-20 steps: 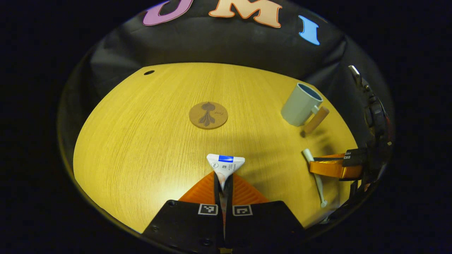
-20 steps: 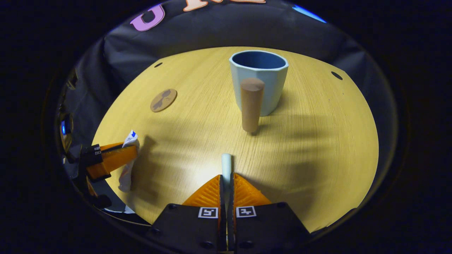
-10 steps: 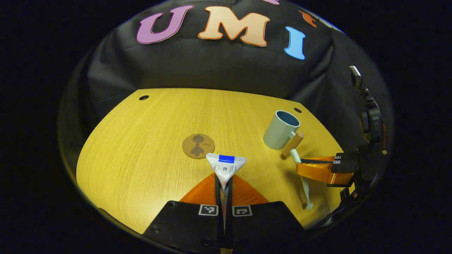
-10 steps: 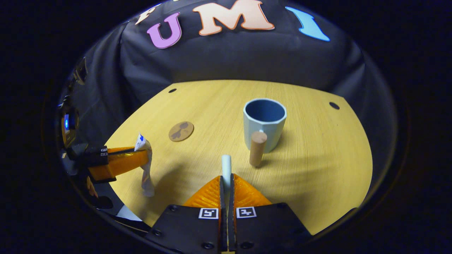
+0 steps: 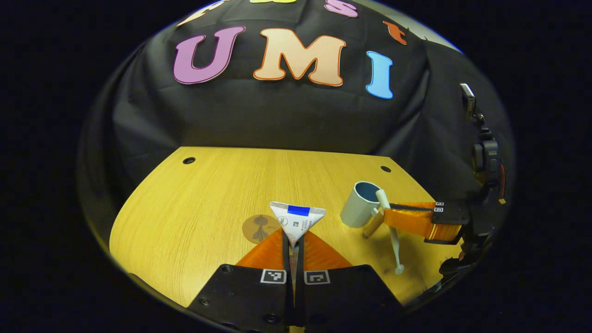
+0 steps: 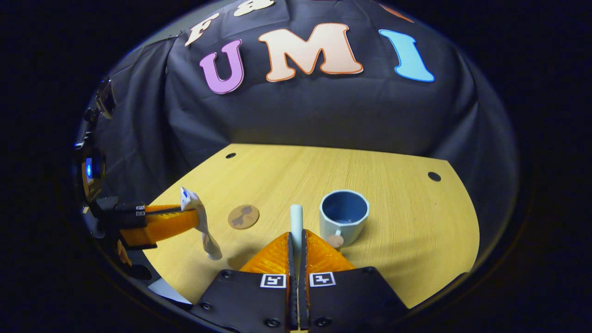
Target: Put the toothbrush and toothpaste on the desktop into the cup, then pick up the cup and place it on the coaster on the desktop.
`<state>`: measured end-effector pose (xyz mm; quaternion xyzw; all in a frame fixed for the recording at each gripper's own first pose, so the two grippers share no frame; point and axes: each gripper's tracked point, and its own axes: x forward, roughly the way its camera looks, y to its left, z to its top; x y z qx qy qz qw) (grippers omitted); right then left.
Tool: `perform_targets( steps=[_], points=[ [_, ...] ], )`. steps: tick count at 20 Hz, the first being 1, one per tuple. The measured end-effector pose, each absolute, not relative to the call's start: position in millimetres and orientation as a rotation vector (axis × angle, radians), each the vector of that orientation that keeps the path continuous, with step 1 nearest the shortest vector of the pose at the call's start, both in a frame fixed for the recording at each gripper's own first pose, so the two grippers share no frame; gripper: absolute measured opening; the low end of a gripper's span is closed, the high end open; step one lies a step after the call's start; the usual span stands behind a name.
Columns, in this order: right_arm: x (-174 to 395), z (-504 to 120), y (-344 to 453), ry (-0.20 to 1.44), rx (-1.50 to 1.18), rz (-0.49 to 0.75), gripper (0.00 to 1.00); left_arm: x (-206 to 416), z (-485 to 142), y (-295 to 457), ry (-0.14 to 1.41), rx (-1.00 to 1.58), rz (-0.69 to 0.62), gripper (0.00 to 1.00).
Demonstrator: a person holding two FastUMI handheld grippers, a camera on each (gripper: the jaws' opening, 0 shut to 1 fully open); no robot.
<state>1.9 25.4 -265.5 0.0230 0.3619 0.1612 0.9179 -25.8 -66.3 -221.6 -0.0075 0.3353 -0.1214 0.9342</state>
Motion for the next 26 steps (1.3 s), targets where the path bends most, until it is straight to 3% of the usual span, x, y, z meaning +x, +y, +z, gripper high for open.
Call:
perform_targets(
  steps=[10,19,26],
  points=[
    [109.9,-195.8,1.9,0.489,0.169,0.230,0.04,-14.7,-191.3,-72.3,0.635,-0.028,-0.247,0.00],
    [162.9,-221.2,-26.1,0.450,0.265,0.120,0.04,-12.7,-177.0,-56.7,0.609,-0.018,-0.189,0.00],
    [163.6,-265.5,-22.6,0.526,0.186,0.133,0.06,-3.0,-165.3,-57.0,0.590,-0.025,-0.179,0.00]
  ],
)
